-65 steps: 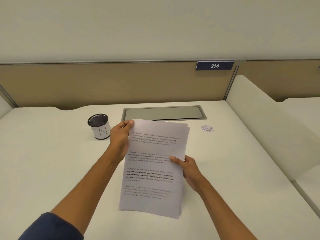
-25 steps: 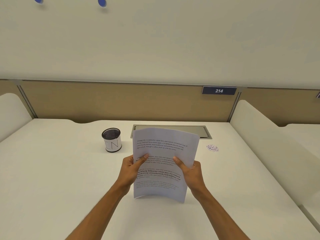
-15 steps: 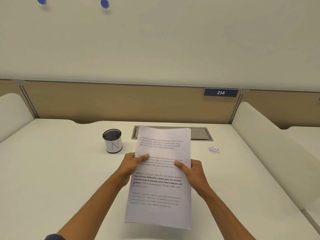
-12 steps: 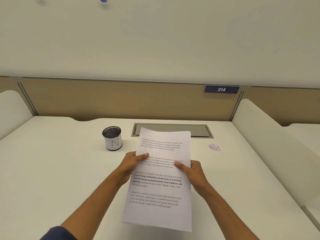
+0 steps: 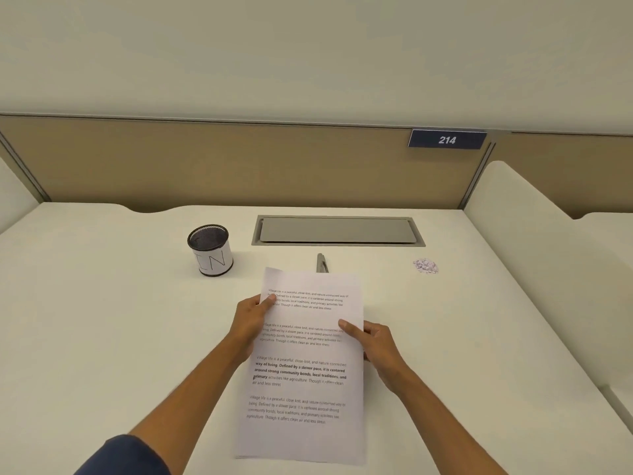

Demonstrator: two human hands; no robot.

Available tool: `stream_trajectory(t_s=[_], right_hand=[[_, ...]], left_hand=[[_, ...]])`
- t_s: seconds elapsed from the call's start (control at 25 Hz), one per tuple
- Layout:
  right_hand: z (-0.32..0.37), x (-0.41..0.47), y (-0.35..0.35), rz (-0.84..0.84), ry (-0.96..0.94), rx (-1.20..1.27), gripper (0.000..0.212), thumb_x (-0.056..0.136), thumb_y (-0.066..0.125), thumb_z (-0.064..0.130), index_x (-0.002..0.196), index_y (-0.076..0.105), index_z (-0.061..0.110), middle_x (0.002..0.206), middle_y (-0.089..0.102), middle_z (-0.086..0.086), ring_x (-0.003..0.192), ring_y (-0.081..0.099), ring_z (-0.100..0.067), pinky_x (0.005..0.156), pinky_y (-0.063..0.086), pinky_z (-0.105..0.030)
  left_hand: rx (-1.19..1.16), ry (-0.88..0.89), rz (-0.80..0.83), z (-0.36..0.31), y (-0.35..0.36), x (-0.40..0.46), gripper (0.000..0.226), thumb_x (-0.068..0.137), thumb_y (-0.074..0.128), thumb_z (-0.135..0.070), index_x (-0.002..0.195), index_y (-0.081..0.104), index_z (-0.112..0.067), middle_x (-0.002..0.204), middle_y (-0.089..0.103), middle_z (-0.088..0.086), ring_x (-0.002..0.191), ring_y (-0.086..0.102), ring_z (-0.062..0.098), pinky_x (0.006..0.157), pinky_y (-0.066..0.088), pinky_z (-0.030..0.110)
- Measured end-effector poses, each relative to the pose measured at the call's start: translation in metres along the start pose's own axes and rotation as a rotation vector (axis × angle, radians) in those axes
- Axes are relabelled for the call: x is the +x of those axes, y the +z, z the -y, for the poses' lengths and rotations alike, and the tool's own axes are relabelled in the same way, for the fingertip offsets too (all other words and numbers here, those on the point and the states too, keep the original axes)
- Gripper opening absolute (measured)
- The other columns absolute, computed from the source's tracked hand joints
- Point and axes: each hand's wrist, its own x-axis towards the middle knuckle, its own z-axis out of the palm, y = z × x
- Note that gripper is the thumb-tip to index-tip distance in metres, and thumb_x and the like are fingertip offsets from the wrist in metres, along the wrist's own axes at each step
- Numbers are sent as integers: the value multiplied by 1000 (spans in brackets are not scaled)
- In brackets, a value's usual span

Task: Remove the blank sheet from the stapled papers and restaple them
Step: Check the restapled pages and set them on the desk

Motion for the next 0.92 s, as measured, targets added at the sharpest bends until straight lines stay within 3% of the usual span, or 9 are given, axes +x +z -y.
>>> stream_trajectory(t_s=[0.12,0.2,0.32,0.48,0.68,0.8,0.92], right_hand=[[7,28,-12,-201,-54,-80,22,86,70,33,88,75,11,93,76,-3,86,72,-16,79,58,-32],[17,48,-18,-324,-147,-256,16,87,67,31,87,75,17,90,75,5,87,70,-13,80,54,-27],[36,80,-17,-337,-306,-503,18,88,66,24,101,72,13,99,72,4,89,68,-12,82,50,-24],[54,129,-13,-134,-457,-980,34,90,60,21,124,61,18,115,67,4,105,62,-14,92,48,-33],[74,170,5,269,-554,-1695,65,85,51,-2,144,40,24,150,37,2,132,41,-21,92,42,-34],[77,186,12,410,-698,-1959,65,86,55,1,143,40,27,155,27,1,139,32,-20,92,41,-35],[79,199,16,464,-825,-2044,52,87,54,4,135,50,26,153,33,1,140,30,-20,95,39,-36]], left_hand=[[46,6,-36,9,-2,5,22,99,54,-19,95,69,-4,87,76,12,75,72,29,69,60,41],[85,14,-56,13,-3,9,24,99,53,-20,92,69,-3,87,75,14,75,72,30,71,60,44],[146,17,-81,18,0,16,26,100,53,-20,85,68,-5,81,74,11,72,70,29,68,59,42],[221,19,-97,24,6,24,30,100,52,-21,76,65,-8,74,73,6,67,69,24,65,57,38],[275,19,-73,28,12,34,32,100,51,-26,80,65,-5,79,74,10,72,71,28,69,57,42],[289,12,-51,30,14,37,33,100,51,-28,88,67,-2,82,75,10,75,73,30,71,58,44],[294,4,-43,33,13,37,34,100,52,-29,89,67,-1,83,75,10,77,72,32,73,58,47]])
